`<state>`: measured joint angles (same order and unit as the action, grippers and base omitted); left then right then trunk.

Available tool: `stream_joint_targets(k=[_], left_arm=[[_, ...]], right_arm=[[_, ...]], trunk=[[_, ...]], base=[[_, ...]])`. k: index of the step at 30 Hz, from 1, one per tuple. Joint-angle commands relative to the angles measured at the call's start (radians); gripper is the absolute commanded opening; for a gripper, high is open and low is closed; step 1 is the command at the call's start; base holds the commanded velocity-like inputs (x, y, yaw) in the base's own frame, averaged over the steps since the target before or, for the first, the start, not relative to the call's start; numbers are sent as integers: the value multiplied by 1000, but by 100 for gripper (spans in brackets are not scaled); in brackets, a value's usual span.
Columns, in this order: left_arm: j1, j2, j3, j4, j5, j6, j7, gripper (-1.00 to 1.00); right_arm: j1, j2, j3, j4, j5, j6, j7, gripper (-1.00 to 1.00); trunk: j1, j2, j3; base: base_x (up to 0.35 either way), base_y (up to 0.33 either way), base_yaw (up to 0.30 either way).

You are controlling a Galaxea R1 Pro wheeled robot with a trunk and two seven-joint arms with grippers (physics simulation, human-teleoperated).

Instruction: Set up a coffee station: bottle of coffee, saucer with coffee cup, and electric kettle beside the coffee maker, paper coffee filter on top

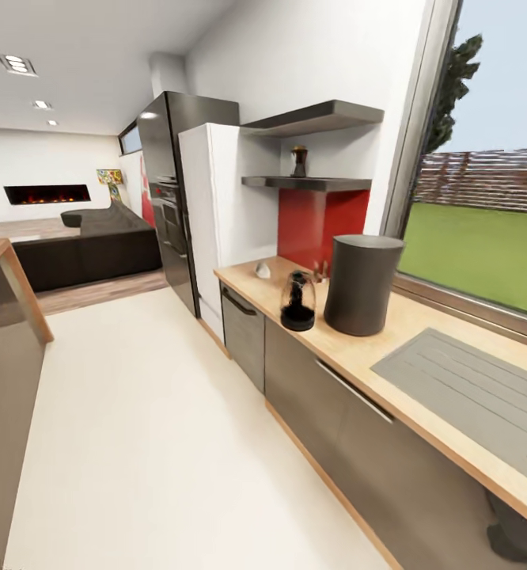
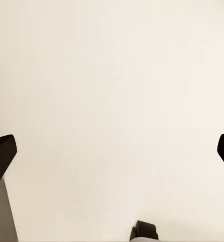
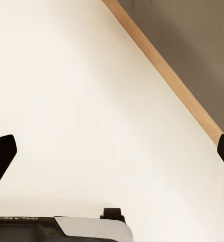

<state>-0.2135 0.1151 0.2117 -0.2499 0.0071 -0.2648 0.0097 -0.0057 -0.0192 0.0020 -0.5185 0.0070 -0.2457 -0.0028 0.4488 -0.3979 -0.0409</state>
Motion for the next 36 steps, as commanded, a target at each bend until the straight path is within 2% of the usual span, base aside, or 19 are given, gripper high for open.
stream_joint_targets(k=[1,20,36], left_arm=[[-1,0,0,1,1,-4,1,100],[-1,0,0,1,1,-4,1,100],[-1,0,1,1,1,-4,1,100]], right_arm=[[0,0,1,0,1,-3,0,100],[0,0,1,0,1,-3,0,100],[0,-1,0,3,2,-2,4,100]], trunk=[[1,-2,-2],[1,-2,-2],[1,-2,-2]], base=[[317,126,269],[318,111,265],[320,104,26]])
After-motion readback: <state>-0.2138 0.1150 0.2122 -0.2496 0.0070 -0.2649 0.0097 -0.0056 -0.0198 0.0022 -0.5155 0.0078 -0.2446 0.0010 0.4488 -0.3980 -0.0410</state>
